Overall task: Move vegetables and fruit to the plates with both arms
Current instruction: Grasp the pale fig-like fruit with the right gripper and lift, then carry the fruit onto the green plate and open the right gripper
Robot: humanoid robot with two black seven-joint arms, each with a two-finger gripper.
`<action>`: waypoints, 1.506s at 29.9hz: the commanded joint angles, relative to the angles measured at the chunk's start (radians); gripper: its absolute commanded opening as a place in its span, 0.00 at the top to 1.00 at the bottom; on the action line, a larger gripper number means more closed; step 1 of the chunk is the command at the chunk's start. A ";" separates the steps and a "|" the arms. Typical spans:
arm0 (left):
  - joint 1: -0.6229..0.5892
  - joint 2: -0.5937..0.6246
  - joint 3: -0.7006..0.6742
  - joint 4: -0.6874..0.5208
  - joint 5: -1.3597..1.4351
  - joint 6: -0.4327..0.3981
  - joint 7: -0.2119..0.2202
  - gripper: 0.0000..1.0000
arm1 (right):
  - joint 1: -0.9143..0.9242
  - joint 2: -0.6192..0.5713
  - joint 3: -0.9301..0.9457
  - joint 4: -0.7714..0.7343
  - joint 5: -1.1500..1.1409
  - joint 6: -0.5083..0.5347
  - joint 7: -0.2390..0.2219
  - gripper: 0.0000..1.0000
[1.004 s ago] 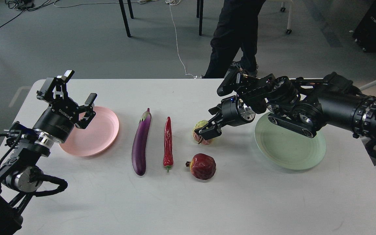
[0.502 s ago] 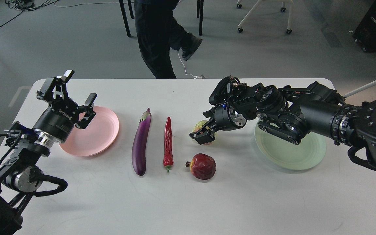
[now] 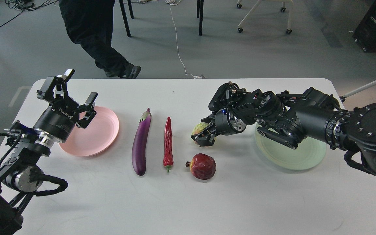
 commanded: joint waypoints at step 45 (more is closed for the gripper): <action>-0.011 0.002 0.009 -0.017 0.000 -0.008 0.002 0.01 | 0.070 -0.578 0.000 0.258 -0.044 -0.108 0.000 0.03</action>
